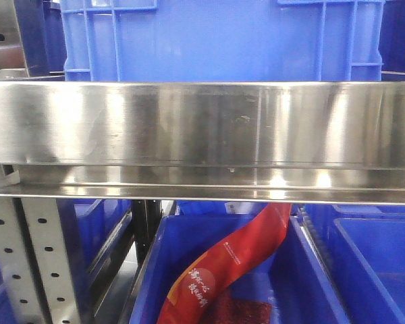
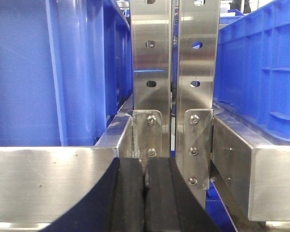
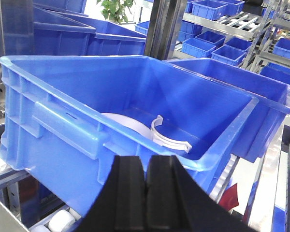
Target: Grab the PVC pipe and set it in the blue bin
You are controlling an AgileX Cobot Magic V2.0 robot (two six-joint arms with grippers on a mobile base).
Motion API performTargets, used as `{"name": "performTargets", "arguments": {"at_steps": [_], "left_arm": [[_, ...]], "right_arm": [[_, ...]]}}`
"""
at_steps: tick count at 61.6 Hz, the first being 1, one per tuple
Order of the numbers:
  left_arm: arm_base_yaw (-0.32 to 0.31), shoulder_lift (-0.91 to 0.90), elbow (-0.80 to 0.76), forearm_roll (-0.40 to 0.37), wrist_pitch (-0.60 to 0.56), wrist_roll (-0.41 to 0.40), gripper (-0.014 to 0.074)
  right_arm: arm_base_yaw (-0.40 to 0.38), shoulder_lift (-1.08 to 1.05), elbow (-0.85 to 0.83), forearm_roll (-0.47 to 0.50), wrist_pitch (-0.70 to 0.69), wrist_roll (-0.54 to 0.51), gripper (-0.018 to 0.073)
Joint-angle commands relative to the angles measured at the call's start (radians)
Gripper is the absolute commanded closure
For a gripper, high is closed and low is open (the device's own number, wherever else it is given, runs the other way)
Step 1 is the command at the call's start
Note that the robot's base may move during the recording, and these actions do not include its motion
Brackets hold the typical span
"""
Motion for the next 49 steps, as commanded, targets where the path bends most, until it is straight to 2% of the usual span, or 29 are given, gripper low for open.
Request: {"name": "performTargets", "arguments": {"at_steps": [1,49], "left_arm": [[0.004,-0.004,0.000,-0.004,-0.018,-0.007,0.0707],[0.004,-0.004,0.000,-0.004,-0.018,-0.007,0.0707]], "right_arm": [[-0.005,-0.007,0.001,-0.003,-0.013,0.000,0.0722],[-0.005,-0.007,0.001,-0.003,-0.011,0.000,0.0722]]}}
